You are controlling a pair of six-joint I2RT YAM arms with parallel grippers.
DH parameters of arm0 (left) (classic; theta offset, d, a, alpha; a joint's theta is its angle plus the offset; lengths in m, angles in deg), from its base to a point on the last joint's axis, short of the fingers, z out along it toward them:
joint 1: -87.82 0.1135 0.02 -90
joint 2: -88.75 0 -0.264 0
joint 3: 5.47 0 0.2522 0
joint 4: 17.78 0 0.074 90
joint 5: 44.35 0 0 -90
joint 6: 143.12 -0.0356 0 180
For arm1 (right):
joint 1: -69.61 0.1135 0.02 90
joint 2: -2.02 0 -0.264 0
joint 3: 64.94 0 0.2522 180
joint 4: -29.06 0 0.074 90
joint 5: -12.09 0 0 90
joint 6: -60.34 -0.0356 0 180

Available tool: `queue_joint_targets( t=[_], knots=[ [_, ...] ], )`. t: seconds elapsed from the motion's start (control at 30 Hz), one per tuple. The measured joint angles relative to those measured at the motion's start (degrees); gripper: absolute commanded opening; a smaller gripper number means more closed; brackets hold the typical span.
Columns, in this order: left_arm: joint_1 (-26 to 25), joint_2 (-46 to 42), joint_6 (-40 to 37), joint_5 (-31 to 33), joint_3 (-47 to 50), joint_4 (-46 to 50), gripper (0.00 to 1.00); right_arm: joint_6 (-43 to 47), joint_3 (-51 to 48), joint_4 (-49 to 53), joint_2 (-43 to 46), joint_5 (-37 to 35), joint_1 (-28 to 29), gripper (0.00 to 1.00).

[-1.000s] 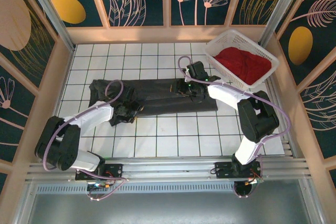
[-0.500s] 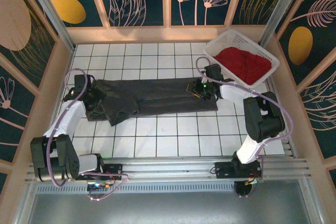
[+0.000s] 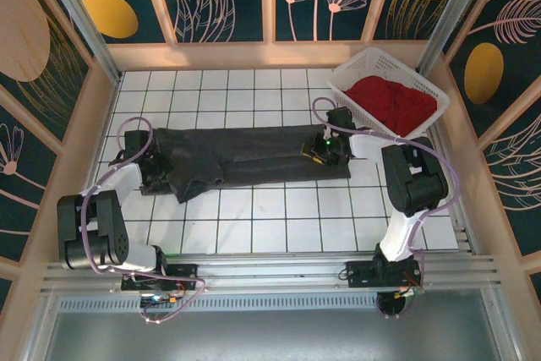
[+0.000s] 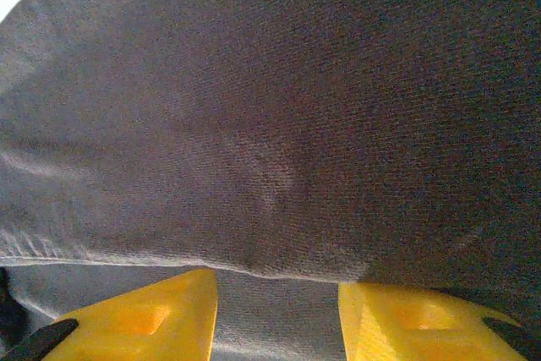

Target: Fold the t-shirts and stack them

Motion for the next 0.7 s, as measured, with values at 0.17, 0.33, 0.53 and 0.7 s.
queue_joint_targets(
  t=[0.17, 0.33, 0.53, 0.7],
  knots=[
    [0.0, 0.94, -0.5, 0.31, 0.0, -0.98, 0.35, -0.2, 0.0, -0.11, -0.33, 0.04, 0.0, 0.43],
    [0.0, 2.95, -0.92, -0.04, 0.31, -2.45, 0.14, -0.39, 0.15, -0.15, -0.5, 0.04, 0.0, 0.43],
    [-0.02, 1.77, -0.48, 1.53, 0.26, -1.64, 0.0, -0.61, 0.92, 0.22, -1.11, 0.0, 0.0, 0.41],
    [0.0, -1.77, 1.42, 3.58, -1.86, 1.53, 0.0, -1.01, 1.62, 0.37, -1.7, -0.04, 0.0, 0.41]
  ],
)
